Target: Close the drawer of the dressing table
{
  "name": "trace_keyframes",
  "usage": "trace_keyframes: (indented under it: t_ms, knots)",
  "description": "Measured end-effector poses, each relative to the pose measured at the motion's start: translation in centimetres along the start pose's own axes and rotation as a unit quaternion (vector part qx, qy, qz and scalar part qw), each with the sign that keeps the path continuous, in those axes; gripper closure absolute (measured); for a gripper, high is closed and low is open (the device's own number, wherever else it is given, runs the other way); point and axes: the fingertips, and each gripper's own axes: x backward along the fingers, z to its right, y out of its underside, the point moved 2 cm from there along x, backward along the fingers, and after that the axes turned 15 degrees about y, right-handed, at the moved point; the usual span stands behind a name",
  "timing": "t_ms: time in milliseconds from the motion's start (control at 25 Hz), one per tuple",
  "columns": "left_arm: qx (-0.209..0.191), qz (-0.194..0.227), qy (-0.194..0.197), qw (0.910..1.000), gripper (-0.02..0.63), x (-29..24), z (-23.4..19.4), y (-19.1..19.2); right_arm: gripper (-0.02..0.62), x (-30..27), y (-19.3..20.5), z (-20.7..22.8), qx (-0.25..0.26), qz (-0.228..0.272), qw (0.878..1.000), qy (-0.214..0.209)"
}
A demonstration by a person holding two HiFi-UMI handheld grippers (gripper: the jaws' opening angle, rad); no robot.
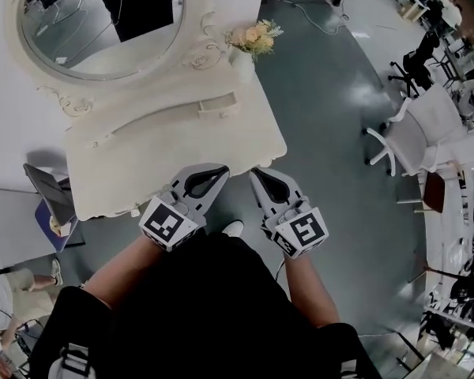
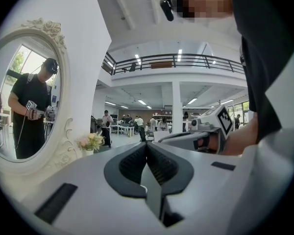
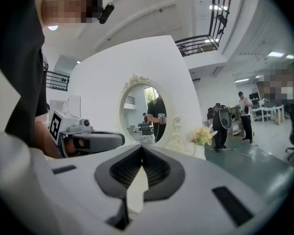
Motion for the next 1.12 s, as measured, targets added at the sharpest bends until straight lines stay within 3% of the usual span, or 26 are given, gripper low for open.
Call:
trace_keyframes:
  t_ms: [360,680,1120]
  knots:
    - [0.003,-0.001,-0.021,0.9998,0.611,-1.1,-2.8,1.7,0.592,-3.7,2.6,2.8,-0.005,-0.040,0.999,0.002]
    - [0.002,0.018,-0.020,0.9996,0.612,-1.2,-8.2,2.7,0.592,-9.9,4.8,4.6,-0.011,-0.072,0.997,0.020]
    - [-0.003,0.006,-0.018,0.9998,0.612,-1.9,-16.3,5.1,0.591,-18.2,9.9,6.7,-0.017,-0.141,0.989,0.044]
